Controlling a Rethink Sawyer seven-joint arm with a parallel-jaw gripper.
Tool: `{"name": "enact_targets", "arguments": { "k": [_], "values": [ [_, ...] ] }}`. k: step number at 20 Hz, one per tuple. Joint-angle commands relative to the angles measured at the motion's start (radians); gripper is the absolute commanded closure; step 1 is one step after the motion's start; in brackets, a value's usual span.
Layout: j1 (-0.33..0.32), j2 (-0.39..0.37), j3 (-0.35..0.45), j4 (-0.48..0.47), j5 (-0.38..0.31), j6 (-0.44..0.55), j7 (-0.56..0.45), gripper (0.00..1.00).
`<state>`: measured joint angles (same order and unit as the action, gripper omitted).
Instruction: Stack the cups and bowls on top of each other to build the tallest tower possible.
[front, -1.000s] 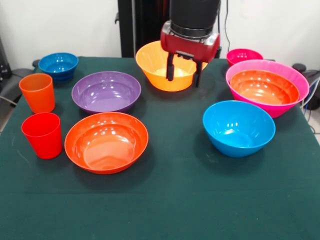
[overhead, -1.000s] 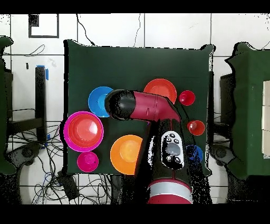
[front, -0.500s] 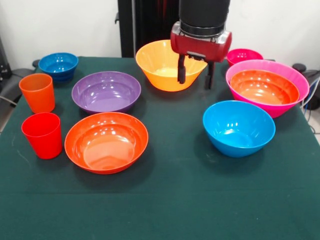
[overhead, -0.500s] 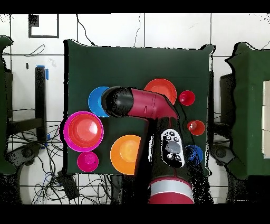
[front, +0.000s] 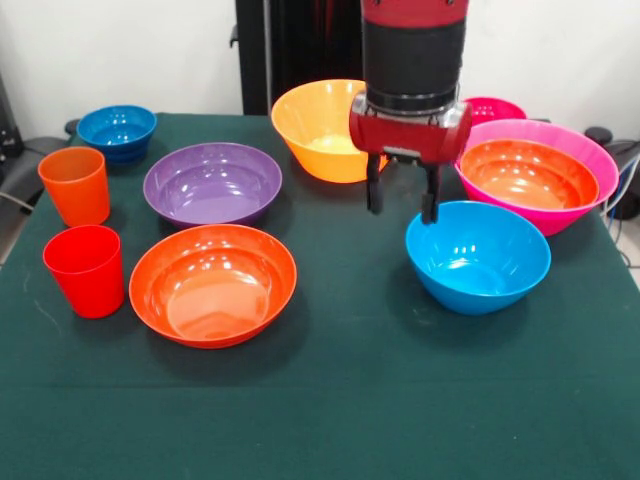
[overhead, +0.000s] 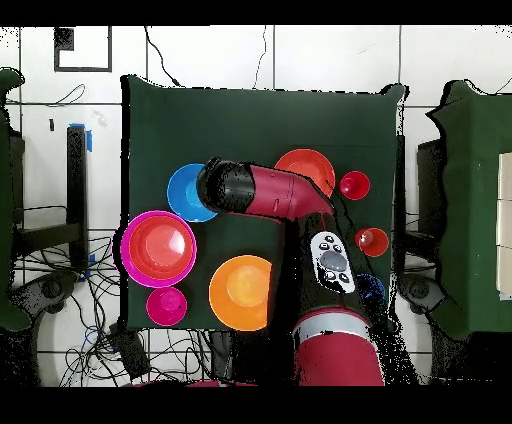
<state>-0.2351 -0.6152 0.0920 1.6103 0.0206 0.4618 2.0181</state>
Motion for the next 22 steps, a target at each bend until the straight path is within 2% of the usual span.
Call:
{"name": "enact_targets", "arguments": {
  "k": [1, 5, 11, 16, 22],
  "values": [
    [-0.038, 0.092, 0.147, -0.031, -0.027, -0.092, -0.002, 0.00],
    [-0.060, 0.123, 0.184, -0.040, -0.025, -0.120, -0.004, 0.00],
    [-0.074, 0.171, 0.197, -0.058, -0.036, -0.142, 0.002, 0.00],
    [-0.088, 0.175, 0.212, -0.044, -0.052, -0.168, 0.000, 0.00],
    [-0.074, 0.169, 0.192, -0.036, -0.061, -0.163, 0.010, 0.00]
  ]
}}
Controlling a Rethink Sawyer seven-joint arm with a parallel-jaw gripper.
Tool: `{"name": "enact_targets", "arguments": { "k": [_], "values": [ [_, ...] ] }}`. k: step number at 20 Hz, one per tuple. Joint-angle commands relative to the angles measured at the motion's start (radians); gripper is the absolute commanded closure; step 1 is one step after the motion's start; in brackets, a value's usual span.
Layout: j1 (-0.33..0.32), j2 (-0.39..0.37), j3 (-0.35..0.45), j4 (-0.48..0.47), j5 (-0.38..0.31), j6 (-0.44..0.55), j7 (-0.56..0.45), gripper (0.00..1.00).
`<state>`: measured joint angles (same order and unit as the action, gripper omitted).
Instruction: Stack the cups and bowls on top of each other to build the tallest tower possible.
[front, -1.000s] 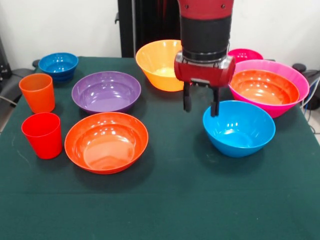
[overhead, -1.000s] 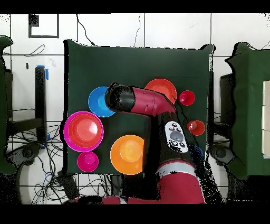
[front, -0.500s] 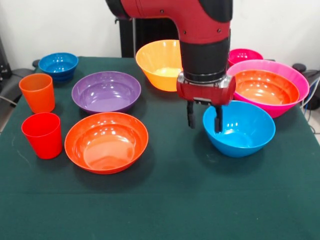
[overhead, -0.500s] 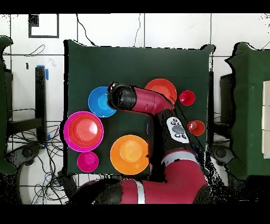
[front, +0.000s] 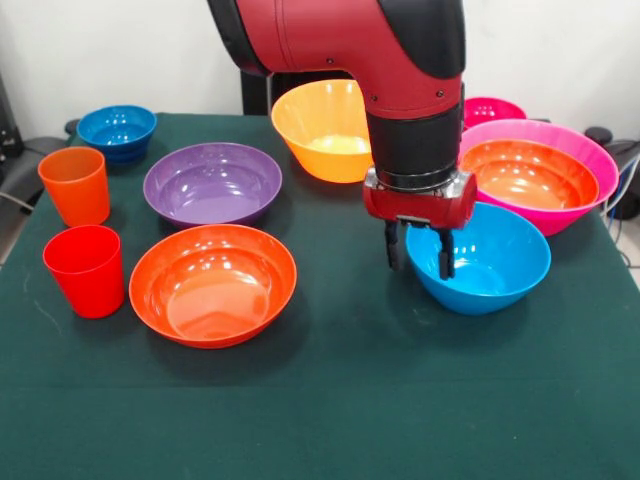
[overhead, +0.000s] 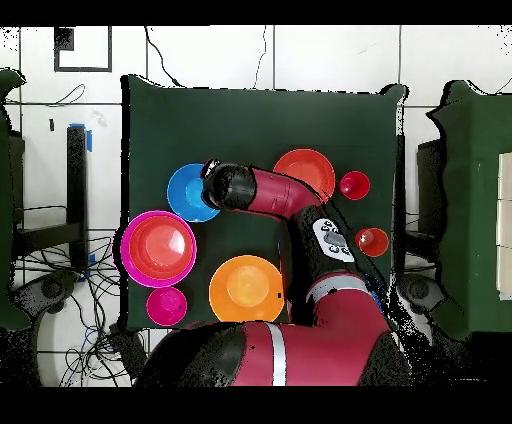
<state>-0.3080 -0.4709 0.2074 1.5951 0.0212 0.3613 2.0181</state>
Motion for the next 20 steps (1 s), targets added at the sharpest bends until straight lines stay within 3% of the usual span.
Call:
{"name": "enact_targets", "arguments": {
  "k": [1, 11, 12, 20],
  "values": [
    [0.001, 0.026, 0.071, -0.020, -0.064, -0.068, 0.012, 0.00],
    [0.001, 0.035, 0.072, -0.023, -0.080, -0.049, -0.014, 0.00],
    [0.003, 0.034, 0.069, -0.021, -0.088, -0.061, -0.010, 1.00],
    [0.072, 0.024, -0.022, -0.074, -0.120, 0.056, -0.009, 1.00]
  ]
}}
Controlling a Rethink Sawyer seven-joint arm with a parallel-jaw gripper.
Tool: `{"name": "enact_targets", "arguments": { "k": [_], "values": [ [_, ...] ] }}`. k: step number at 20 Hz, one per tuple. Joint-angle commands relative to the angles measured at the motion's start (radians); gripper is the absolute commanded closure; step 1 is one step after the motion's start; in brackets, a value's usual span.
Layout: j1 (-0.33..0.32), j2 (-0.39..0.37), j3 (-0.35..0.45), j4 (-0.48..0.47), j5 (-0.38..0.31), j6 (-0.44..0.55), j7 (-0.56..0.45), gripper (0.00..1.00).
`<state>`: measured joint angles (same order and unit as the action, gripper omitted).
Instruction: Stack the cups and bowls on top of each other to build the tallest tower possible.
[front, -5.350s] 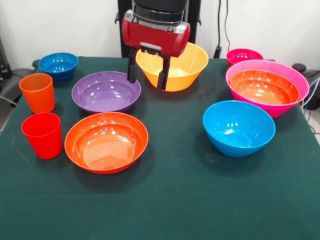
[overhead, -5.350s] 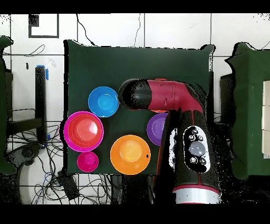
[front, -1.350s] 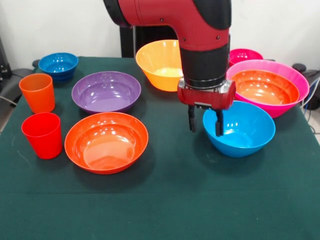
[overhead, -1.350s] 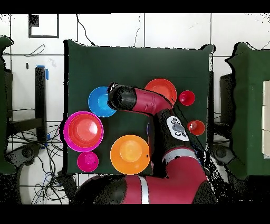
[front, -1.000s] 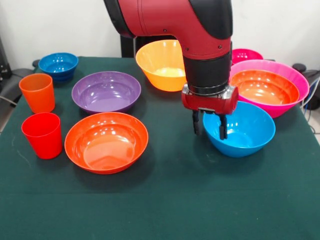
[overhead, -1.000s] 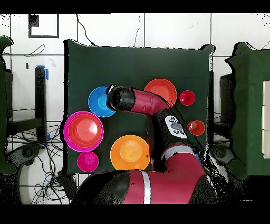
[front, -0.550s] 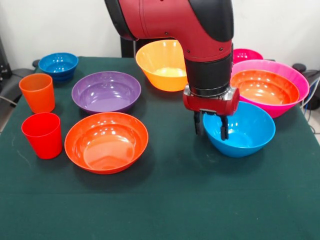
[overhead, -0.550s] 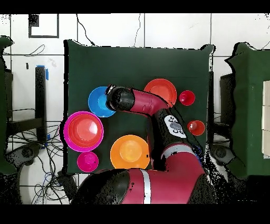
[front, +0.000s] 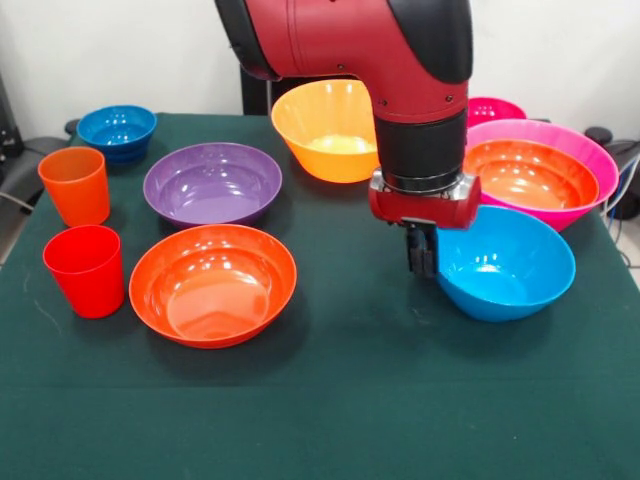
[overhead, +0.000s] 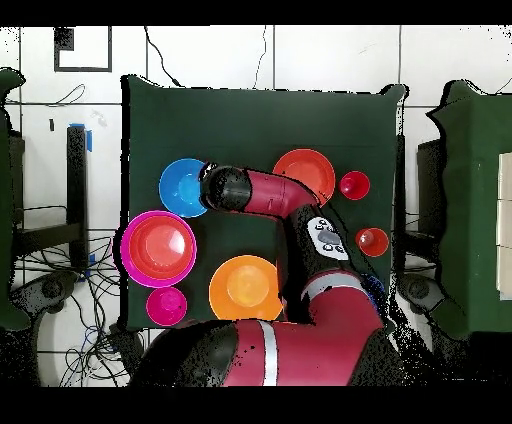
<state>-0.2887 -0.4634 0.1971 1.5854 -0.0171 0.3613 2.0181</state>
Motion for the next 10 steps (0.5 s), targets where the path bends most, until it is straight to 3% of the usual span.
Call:
{"name": "enact_targets", "arguments": {
  "k": [1, 6, 10],
  "values": [
    [0.054, 0.020, -0.014, -0.061, -0.083, 0.050, -0.003, 1.00],
    [0.055, 0.014, -0.016, -0.039, -0.090, 0.035, 0.003, 1.00],
    [0.069, -0.057, -0.029, 0.014, -0.089, 0.058, 0.012, 1.00]
  ]
}}
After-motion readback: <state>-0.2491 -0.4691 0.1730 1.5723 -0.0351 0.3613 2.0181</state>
